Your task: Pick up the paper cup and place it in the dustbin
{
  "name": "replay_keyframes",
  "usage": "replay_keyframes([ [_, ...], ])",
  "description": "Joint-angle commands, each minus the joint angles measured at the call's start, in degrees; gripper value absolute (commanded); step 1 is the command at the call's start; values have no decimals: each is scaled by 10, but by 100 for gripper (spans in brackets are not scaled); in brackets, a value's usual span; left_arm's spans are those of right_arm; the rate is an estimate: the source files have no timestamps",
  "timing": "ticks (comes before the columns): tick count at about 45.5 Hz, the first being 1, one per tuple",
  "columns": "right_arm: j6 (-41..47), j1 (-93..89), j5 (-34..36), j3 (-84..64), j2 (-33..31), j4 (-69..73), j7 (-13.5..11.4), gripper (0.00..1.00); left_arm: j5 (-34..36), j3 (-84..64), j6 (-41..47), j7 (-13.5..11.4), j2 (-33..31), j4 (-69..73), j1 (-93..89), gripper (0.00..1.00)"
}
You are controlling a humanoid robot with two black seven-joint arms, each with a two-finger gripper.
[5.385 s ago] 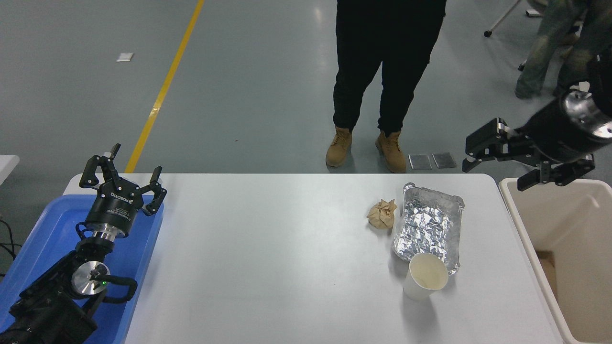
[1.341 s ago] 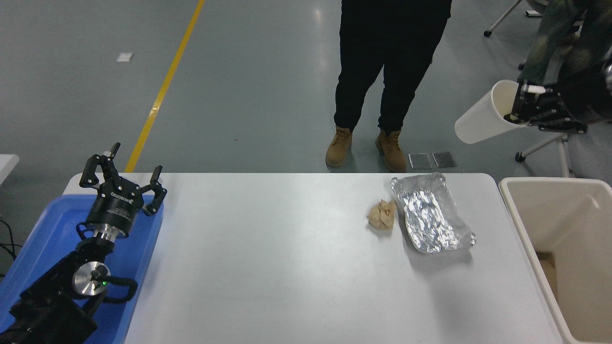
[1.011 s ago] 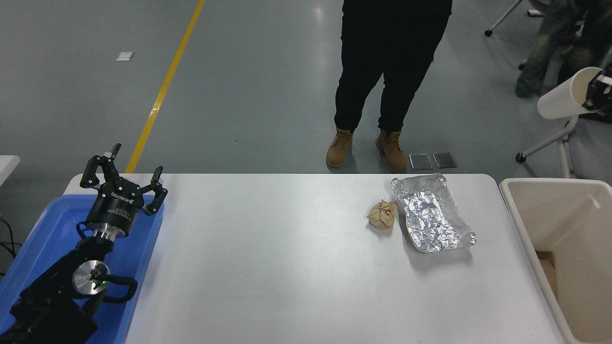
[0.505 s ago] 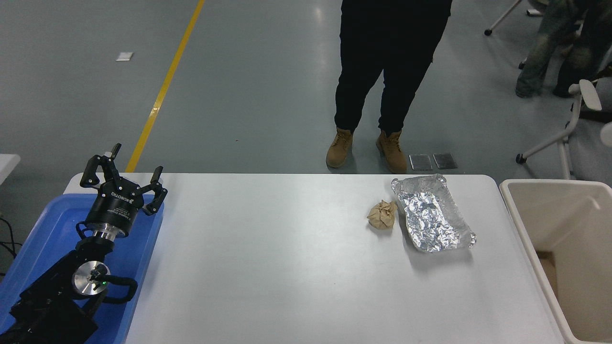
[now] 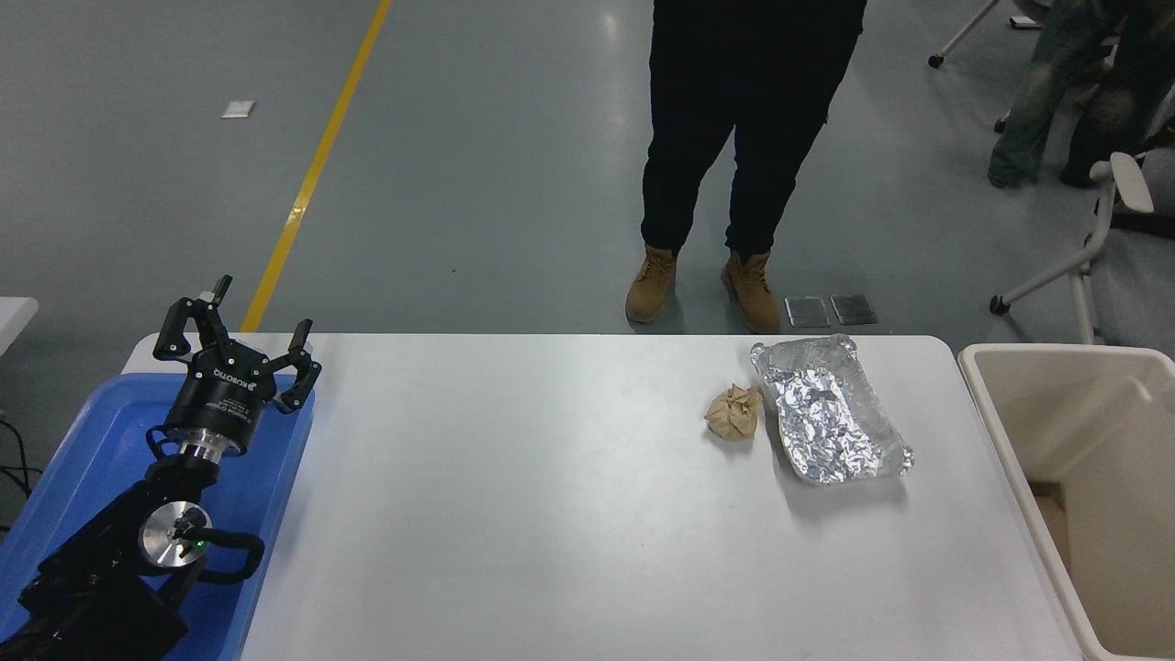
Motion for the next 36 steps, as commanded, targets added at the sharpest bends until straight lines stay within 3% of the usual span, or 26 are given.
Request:
replay_keyframes([
  [1,-10,-41,2,35,23,-10,-1,0,0,0,0,0,0,0,0,98],
  [9,-15,-41,2,38,22,-11,-1,0,0,0,0,0,0,0,0,98],
  [10,-23,-41,3,38,22,-12,0,9,0,0,0,0,0,0,0,98],
  [13,-59,-44,1,36,22,-12,0,51,0,0,0,0,0,0,0,98],
  [16,-98,-51,-5,31,22,-12,0,97,0,0,0,0,0,0,0,98],
  [30,-106,-44,-5,19,12,3,1,100,0,1,0,0,0,0,0,98],
  [36,-91,8,-10,-55,-18,35,5,100,0,0,1,0,0,0,0,98],
])
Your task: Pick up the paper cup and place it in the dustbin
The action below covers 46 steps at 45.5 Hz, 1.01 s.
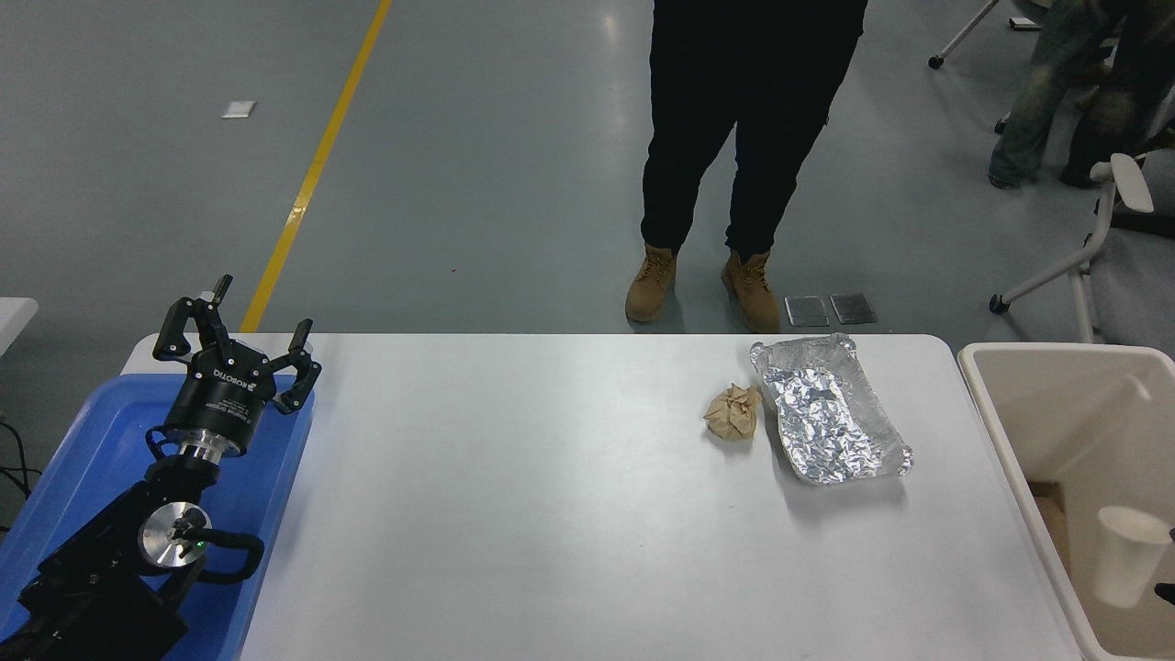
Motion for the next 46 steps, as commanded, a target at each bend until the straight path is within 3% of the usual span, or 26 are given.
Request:
replay_keyframes([
  [1,7,61,-5,-89,-33,46,3,100,0,0,0,0,0,0,0,98],
  [17,11,286,-8,-254,-58,247,3,100,0,0,0,0,0,0,0,98],
  [29,46,529,-105,-337,-53,511,0,100,0,0,0,1,0,0,0,98],
  [46,86,757,-115,-435,-53,739,-2,100,0,1,0,1,0,0,0,98],
])
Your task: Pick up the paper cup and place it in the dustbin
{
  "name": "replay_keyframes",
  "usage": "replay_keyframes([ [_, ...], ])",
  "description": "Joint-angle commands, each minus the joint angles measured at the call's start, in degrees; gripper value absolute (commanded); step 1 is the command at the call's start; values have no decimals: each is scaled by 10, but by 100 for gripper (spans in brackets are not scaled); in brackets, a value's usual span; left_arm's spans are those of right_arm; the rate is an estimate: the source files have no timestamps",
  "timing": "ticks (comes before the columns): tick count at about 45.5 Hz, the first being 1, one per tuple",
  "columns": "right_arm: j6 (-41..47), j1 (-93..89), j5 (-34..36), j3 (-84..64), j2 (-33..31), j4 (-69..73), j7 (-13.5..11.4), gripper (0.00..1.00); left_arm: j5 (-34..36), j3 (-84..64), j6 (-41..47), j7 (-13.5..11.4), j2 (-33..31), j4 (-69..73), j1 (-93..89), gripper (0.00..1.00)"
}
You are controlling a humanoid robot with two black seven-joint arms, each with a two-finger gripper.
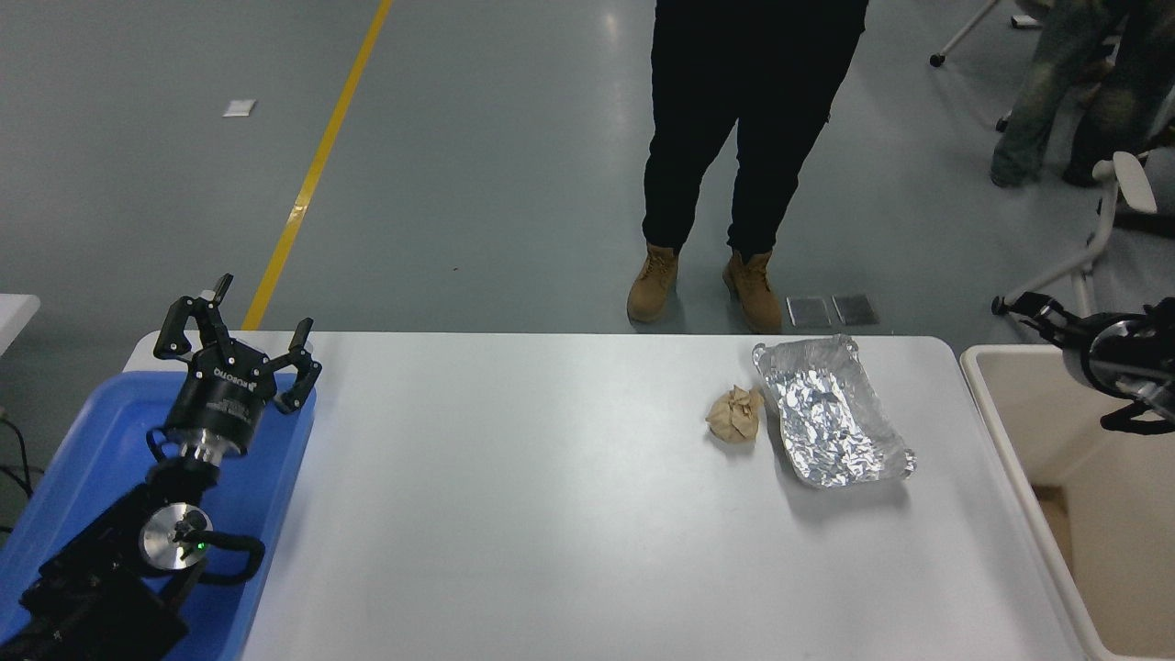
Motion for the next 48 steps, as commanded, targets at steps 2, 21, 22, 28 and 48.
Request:
replay_keyframes([
  [2,25,190,-13,-84,-2,188,-1,100,0,0,1,0,0,0,0,98],
  [21,256,436,-13,-142,18,298,-1,100,0,0,1,0,0,0,0,98],
  [22,268,447,-13,-142,20,298,-1,100,0,0,1,0,0,1,0,98],
  [28,340,502,-15,-138,35,298,-1,100,0,0,1,-1,0,1,0,98],
  [48,376,526,-16,-135,58,298,-1,100,0,0,1,-1,1,1,0,98],
])
